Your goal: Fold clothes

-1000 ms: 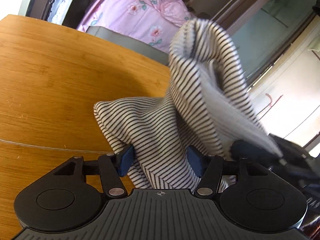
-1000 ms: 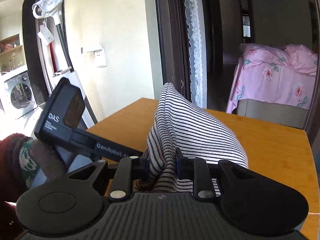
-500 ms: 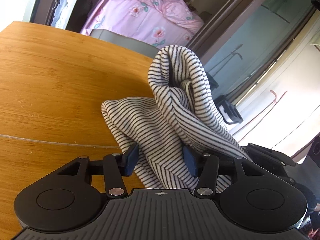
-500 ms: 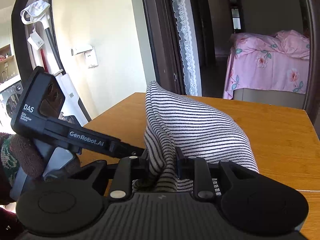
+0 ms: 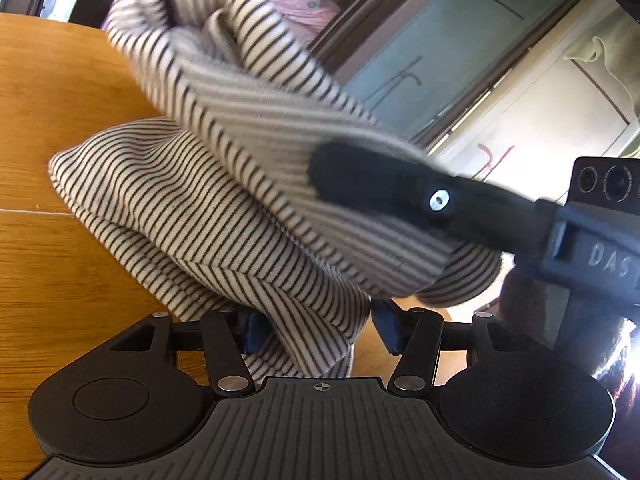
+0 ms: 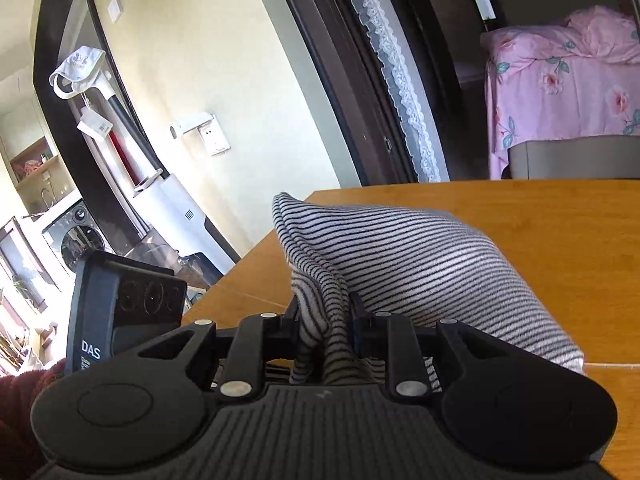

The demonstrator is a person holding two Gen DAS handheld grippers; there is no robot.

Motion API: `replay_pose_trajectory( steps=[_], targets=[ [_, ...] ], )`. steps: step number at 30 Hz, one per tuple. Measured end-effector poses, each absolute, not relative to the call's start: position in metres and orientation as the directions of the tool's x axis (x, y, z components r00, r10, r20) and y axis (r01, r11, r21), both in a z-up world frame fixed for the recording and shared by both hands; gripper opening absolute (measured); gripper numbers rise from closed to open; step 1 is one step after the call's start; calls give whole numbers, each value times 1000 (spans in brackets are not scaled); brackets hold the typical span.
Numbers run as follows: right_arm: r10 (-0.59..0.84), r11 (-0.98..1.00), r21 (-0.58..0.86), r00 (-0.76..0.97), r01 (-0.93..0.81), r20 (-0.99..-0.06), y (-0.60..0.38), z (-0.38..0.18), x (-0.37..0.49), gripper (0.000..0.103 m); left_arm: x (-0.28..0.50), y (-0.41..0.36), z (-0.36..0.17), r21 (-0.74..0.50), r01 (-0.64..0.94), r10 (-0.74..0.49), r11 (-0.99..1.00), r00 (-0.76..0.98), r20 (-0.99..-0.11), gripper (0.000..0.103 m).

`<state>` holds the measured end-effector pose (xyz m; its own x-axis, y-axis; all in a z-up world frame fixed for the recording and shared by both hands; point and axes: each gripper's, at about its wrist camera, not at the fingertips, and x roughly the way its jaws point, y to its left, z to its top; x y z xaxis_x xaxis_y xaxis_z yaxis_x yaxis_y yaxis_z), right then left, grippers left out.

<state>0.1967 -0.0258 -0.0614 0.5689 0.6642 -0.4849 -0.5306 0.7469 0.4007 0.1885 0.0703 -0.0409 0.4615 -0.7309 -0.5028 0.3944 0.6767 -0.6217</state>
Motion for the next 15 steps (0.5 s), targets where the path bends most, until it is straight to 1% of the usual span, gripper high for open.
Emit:
replay_pose_trajectory(
  steps=[2, 3, 4, 5, 6, 7, 8, 12, 13, 15],
  targets=[
    [657, 753, 396, 569, -526, -494, -25, -69, 196, 22, 185, 72, -39, -606, 413, -730, 680, 454, -510, 58],
    [653, 756, 383, 573, -532, -495, -24, -70, 194, 22, 181, 74, -35, -591, 426, -727, 685, 449, -519, 61],
    [645, 761, 354, 581, -543, -496, -21, -69, 191, 22, 177, 77, -31, -575, 440, -723, 690, 446, -527, 67],
    [630, 770, 305, 595, -560, -499, -17, -69, 186, 23, 172, 82, -24, -554, 457, -718, 695, 453, -528, 70],
    [612, 779, 247, 611, -577, -502, -13, -69, 179, 23, 166, 88, -18, -534, 474, -714, 701, 460, -529, 81],
    [597, 784, 198, 626, -589, -502, -8, -70, 173, 24, 161, 93, -13, -512, 489, -708, 706, 467, -530, 89],
    [583, 787, 153, 640, -597, -501, -4, -71, 166, 25, 155, 99, -7, -486, 493, -692, 721, 479, -540, 89],
    [563, 791, 92, 659, -605, -499, 5, -80, 152, 27, 133, 123, 14, -382, 505, -627, 774, 528, -573, 89],
    [553, 791, 60, 670, -608, -496, 8, -82, 148, 28, 133, 126, 25, -387, 506, -634, 771, 546, -549, 90],
    [529, 792, -6, 691, -610, -492, 17, -85, 139, 33, 135, 136, 43, -395, 496, -634, 773, 597, -492, 91]
  ],
)
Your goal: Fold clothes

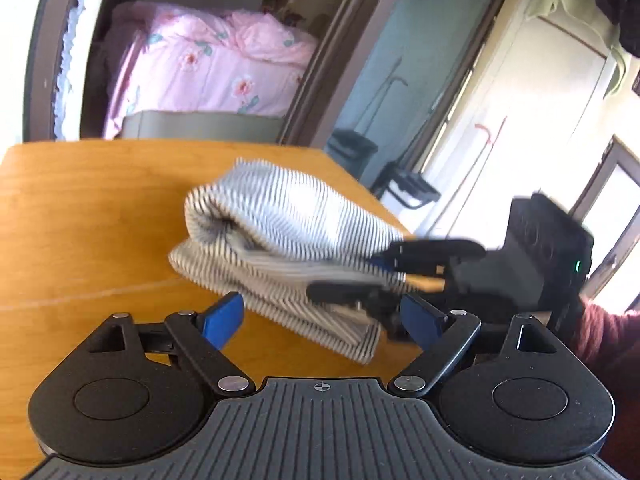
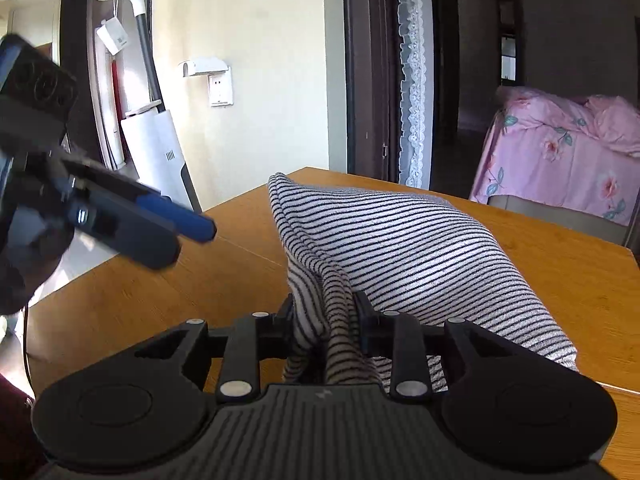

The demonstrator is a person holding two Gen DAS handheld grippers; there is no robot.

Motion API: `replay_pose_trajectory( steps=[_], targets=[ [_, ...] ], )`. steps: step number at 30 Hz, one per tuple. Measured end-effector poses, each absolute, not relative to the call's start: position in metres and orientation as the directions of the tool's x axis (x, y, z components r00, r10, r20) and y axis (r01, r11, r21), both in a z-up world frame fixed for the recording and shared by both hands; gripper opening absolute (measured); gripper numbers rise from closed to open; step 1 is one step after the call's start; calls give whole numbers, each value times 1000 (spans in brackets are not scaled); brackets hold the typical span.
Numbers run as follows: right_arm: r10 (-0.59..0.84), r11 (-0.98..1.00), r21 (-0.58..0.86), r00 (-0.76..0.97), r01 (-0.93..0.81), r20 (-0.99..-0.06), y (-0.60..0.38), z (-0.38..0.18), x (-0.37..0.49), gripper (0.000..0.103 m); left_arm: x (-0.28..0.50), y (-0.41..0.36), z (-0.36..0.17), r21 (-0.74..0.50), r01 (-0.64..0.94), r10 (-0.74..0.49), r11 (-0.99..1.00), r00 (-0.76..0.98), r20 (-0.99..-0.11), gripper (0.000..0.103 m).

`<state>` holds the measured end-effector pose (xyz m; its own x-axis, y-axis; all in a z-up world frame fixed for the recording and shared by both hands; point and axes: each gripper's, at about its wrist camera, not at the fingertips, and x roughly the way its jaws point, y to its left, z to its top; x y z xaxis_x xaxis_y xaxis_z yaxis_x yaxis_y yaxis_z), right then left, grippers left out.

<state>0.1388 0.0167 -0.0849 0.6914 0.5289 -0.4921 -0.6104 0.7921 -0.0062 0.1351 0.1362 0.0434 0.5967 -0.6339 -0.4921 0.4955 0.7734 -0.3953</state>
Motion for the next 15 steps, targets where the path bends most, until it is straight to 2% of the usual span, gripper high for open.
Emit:
replay_pose_trajectory(
  steps=[5, 10, 11, 13, 15],
  targets=[
    [472, 779, -171, 743, -604, -474, 36, -94, 120, 43, 164, 134, 68, -495, 459, -656, 738, 661, -366, 91],
    [499, 768, -150, 730, -622, -468, 26, -87, 113, 49, 210, 113, 35, -538, 358, -616, 763, 655, -437, 90],
    [507, 771, -133, 726, -623, -464, 19, -82, 113, 53, 218, 112, 26, -551, 329, -607, 767, 650, -457, 90],
    [523, 779, -88, 721, -621, -454, 2, -70, 111, 69, 223, 122, 9, -565, 297, -595, 770, 655, -467, 90],
    [520, 812, -31, 746, -583, -415, -15, -56, 116, 89, 219, 127, 2, -563, 304, -594, 768, 665, -452, 90]
  ],
)
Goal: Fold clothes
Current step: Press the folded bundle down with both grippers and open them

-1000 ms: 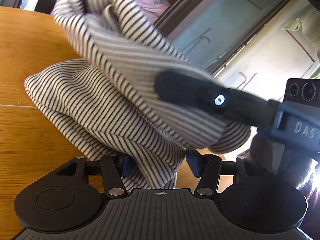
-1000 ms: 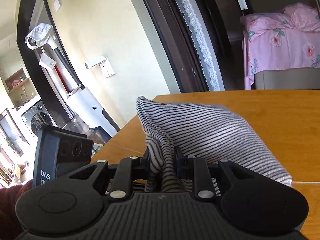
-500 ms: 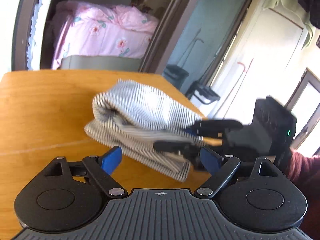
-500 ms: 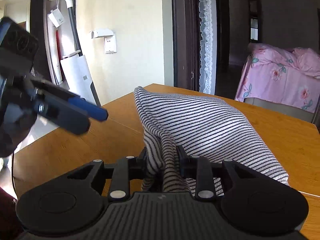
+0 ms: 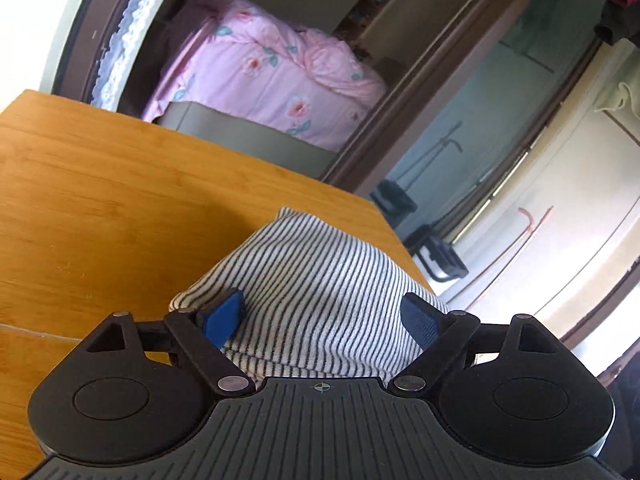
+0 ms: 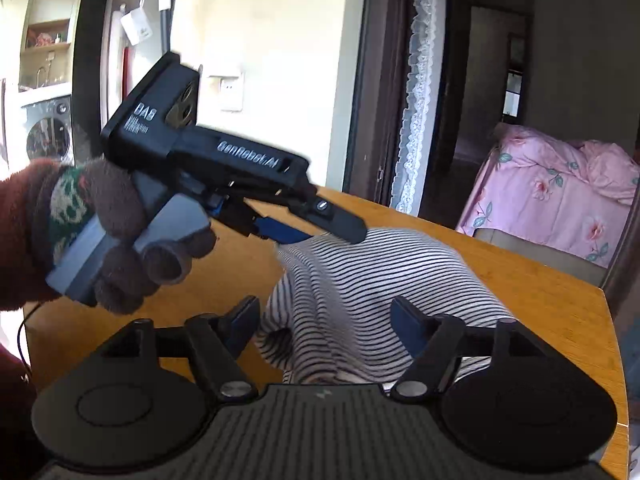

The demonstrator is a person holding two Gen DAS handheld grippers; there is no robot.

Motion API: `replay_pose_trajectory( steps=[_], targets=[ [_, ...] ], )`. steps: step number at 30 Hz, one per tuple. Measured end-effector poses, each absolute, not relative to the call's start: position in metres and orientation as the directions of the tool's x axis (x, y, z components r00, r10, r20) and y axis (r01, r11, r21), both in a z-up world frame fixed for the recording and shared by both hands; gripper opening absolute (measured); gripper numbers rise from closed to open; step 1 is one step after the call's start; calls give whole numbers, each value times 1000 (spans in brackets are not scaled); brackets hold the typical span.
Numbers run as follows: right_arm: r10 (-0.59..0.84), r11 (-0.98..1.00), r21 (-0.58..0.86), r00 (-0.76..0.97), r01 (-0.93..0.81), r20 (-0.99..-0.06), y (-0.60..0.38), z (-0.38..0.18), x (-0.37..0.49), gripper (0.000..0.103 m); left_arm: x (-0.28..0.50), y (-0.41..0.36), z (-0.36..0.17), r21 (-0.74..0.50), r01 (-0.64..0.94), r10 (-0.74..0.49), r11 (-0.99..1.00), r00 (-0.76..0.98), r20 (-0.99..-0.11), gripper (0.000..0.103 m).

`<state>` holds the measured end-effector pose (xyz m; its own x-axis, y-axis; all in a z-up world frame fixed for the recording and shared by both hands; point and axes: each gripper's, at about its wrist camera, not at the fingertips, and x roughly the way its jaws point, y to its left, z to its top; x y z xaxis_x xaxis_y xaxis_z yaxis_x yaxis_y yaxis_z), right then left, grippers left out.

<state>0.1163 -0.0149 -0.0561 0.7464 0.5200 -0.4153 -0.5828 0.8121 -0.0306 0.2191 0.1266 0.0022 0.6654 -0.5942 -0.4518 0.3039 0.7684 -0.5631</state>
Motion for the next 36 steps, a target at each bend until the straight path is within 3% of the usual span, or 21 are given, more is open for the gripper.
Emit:
replay_pose_trajectory(
  steps=[2, 5, 8, 11, 25, 30, 36],
  targets=[
    [500, 844, 21, 773, -535, -390, -29, -47, 125, 103, 216, 125, 2, -540, 316, -586, 780, 672, -453, 90],
    [440, 887, 65, 798, -456, -411, -40, -53, 144, 103, 214, 120, 0, -504, 334, -574, 796, 680, -456, 91],
    [349, 906, -27, 784, -422, -514, -28, -87, 158, 103, 211, 114, 0, -477, 347, -565, 807, 686, -458, 93],
    [338, 909, -52, 806, -413, -487, -27, -94, 150, 103, 209, 110, 0, -458, 357, -561, 814, 688, -461, 95],
    [359, 930, 128, 769, -346, -528, -44, -99, 149, 103, 206, 103, -3, -431, 385, -563, 816, 697, -444, 101],
    [388, 922, 224, 746, -317, -541, -47, -104, 152, 103, 221, 90, -7, -291, 384, -481, 876, 734, -479, 103],
    [373, 928, 211, 754, -308, -541, -46, -104, 151, 103, 220, 104, 0, -367, 284, -440, 886, 765, -470, 103]
  ],
)
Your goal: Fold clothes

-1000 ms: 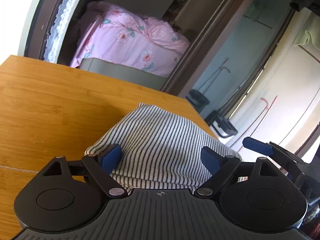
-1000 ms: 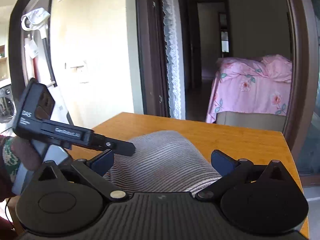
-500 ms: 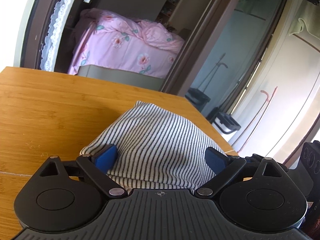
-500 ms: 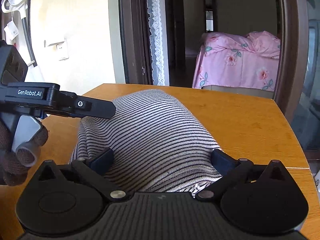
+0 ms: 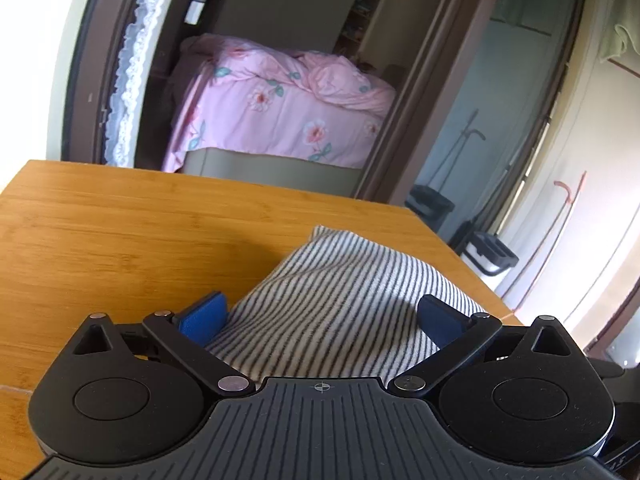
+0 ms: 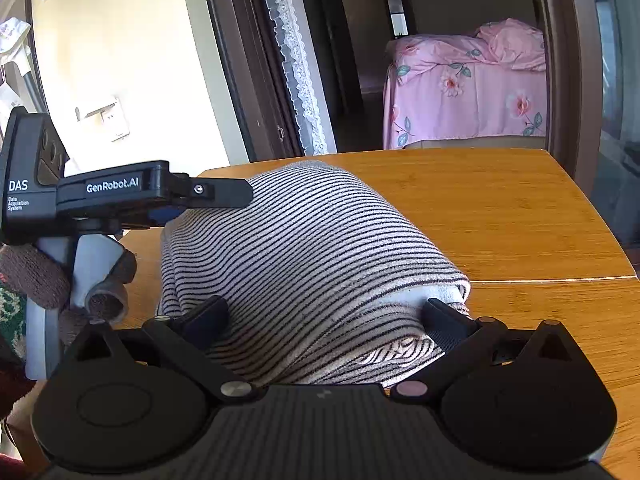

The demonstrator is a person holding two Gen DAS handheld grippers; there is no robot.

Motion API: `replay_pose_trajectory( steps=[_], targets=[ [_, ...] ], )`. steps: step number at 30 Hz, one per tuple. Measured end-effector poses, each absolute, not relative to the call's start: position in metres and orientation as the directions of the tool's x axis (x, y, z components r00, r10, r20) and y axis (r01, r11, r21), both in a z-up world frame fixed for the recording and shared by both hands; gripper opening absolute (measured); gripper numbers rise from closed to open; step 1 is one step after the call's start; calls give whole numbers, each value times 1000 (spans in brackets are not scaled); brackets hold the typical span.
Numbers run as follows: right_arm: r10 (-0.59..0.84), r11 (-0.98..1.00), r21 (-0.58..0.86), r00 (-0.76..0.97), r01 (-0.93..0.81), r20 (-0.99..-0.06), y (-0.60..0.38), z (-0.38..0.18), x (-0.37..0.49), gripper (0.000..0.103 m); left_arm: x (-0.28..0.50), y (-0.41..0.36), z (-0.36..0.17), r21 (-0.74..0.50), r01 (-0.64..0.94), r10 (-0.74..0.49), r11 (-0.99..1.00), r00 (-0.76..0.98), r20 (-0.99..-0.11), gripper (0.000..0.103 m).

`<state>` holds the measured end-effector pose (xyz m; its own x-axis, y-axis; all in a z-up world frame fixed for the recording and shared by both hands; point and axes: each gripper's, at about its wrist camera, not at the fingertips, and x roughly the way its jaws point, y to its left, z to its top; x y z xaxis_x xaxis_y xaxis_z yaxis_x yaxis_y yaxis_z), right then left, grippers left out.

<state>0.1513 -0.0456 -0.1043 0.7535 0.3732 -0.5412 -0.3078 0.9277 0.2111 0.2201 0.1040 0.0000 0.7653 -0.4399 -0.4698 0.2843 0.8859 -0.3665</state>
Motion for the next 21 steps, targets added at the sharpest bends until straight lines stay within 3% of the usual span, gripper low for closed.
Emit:
replay_pose_trajectory(
  steps=[4, 10, 15, 21],
  targets=[
    [376, 926, 229, 754, -299, -538, -49, -105, 152, 103, 191, 121, 15, -470, 241, -455, 849, 785, -420, 103],
    [370, 929, 230, 759, -291, -535, -49, -104, 152, 103, 151, 116, 7, -551, 334, -550, 765, 783, -289, 103],
    [371, 928, 242, 765, -283, -527, -52, -104, 151, 103, 164, 109, -26, -586, 239, -524, 775, 762, -382, 98],
    [390, 914, 311, 773, -259, -500, -65, -105, 149, 103, 170, 118, -33, -622, 187, -511, 760, 763, -396, 98]
  ],
)
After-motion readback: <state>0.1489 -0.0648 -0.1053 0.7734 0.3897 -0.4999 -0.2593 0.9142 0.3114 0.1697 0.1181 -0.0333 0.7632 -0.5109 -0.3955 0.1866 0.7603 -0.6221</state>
